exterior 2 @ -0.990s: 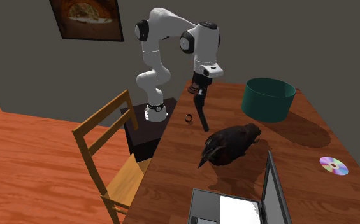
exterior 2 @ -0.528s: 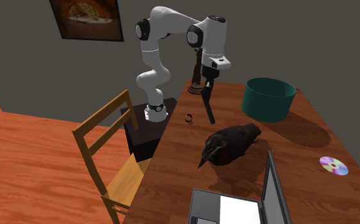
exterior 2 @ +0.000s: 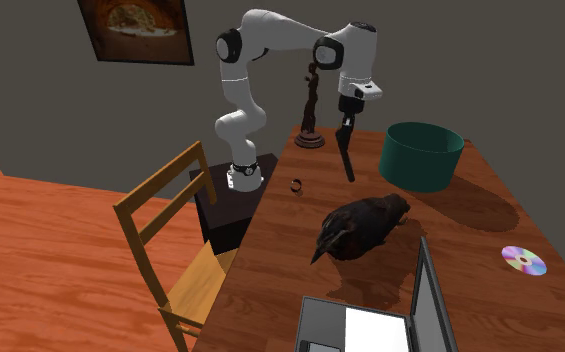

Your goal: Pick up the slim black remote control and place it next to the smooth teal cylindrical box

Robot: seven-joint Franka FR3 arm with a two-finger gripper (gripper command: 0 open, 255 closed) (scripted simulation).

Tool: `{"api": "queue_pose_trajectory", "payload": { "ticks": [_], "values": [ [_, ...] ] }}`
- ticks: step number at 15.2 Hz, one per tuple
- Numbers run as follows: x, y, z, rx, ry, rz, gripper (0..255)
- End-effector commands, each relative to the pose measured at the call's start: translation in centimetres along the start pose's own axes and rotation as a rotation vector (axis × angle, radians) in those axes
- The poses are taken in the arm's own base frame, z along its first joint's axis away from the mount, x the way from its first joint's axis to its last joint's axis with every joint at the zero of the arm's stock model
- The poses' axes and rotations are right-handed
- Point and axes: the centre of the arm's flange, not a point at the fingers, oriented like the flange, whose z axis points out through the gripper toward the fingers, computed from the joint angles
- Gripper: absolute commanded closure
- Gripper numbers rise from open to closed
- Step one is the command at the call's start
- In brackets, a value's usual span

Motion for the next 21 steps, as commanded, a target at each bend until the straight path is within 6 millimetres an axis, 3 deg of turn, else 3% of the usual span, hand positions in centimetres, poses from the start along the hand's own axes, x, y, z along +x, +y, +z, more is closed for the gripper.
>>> {"api": "queue_pose_trajectory", "payload": {
  "ticks": [1, 12, 21],
  "values": [
    [0.9, -2.5, -0.1, 0.0, 0.0, 0.002, 255],
    [7.4, -15.5, -0.6, 0.0, 0.0, 0.002, 255],
    [7.7, -16.2, 3.6, 0.0, 0.0, 0.002, 255]
  ]
}}
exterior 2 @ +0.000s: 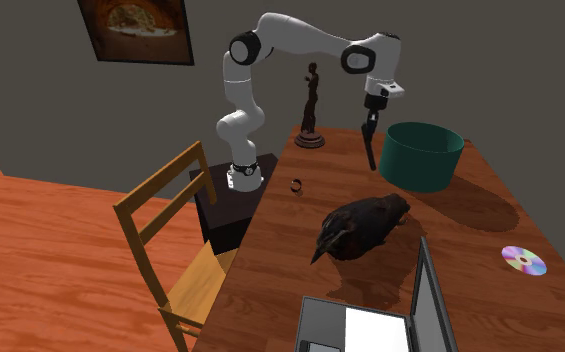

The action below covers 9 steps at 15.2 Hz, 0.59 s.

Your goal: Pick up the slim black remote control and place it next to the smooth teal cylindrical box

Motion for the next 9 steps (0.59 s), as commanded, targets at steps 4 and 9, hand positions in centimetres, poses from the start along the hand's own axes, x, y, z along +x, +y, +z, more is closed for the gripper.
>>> {"api": "queue_pose_trajectory", "payload": {
  "ticks": [4, 9],
  "values": [
    [0.1, 0.0, 2.6, 0.0, 0.001, 0.0, 255],
    [0.2, -0.1, 5.2, 0.0, 0.001, 0.0, 255]
  ]
}}
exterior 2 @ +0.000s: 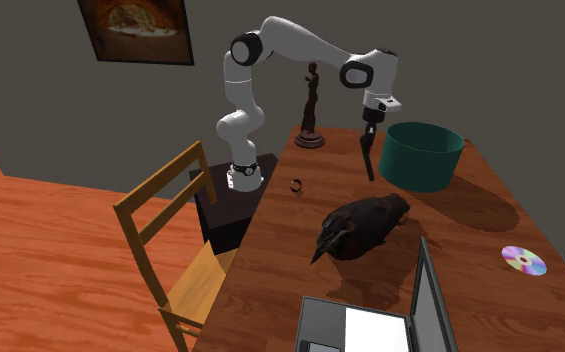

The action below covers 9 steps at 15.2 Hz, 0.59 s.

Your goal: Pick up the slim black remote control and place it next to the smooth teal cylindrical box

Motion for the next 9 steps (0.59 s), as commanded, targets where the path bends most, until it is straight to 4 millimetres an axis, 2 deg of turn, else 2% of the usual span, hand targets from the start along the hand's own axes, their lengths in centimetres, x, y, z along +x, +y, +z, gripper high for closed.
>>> {"api": "queue_pose_trajectory", "payload": {
  "ticks": [1, 9],
  "values": [
    [0.0, -0.1, 1.1, 0.0, 0.001, 0.0, 255],
    [0.0, -0.2, 5.3, 0.0, 0.001, 0.0, 255]
  ]
}}
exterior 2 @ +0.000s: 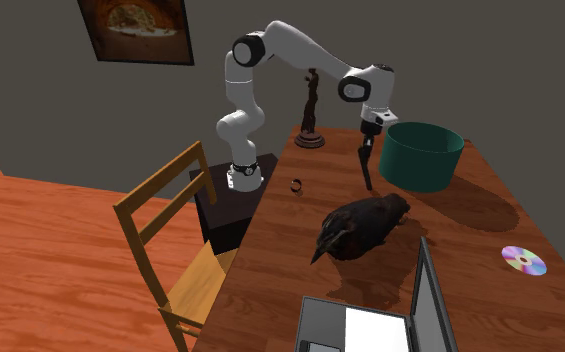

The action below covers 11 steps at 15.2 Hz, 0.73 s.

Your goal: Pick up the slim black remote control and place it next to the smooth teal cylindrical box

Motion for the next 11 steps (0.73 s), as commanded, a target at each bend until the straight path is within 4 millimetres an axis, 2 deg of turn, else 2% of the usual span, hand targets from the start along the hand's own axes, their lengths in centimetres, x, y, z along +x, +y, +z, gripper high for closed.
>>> {"api": "queue_pose_trajectory", "payload": {
  "ticks": [1, 11],
  "values": [
    [0.0, 0.0, 1.0, 0.0, 0.001, 0.0, 255],
    [0.1, -0.2, 6.3, 0.0, 0.001, 0.0, 255]
  ]
}}
